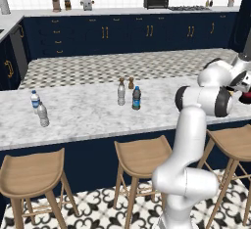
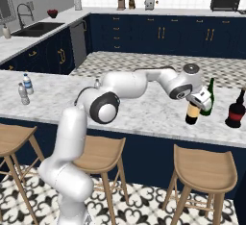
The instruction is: Move the plastic bottles in the middle to the plastics group, and the glass bottles in the middle to the glass group.
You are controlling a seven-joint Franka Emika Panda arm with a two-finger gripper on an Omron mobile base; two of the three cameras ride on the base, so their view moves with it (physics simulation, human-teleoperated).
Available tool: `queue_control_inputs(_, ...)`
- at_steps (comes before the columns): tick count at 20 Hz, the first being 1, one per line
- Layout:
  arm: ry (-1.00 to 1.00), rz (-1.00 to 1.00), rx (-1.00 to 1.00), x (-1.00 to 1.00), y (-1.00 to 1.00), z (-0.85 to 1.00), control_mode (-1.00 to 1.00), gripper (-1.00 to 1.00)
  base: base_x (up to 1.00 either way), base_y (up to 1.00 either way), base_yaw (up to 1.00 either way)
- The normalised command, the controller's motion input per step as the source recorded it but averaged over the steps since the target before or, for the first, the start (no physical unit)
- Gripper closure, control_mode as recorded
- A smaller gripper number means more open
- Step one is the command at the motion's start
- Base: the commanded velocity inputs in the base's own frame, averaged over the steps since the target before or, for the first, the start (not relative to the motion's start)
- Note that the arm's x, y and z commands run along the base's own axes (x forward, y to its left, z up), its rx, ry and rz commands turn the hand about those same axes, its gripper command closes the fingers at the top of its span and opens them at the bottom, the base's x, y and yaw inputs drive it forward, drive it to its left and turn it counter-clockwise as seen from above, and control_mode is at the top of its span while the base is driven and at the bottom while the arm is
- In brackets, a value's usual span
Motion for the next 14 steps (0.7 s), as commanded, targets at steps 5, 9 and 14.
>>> queue_control_inputs(5, -0.02, -0.01, -0.01, 0.21, -0.24, 0.04, -1.0, 1.0, 0.0, 0.0, 0.0)
queue_control_inputs(9, 0.0, -0.02, -0.02, 0.01, -0.13, 0.0, -1.0, 1.0, 0.0, 0.0, 0.0)
queue_control_inputs(14, 0.0, -0.03, -0.04, 0.0, -0.02, -0.06, -1.0, 1.0, 0.0, 0.0, 0.0)
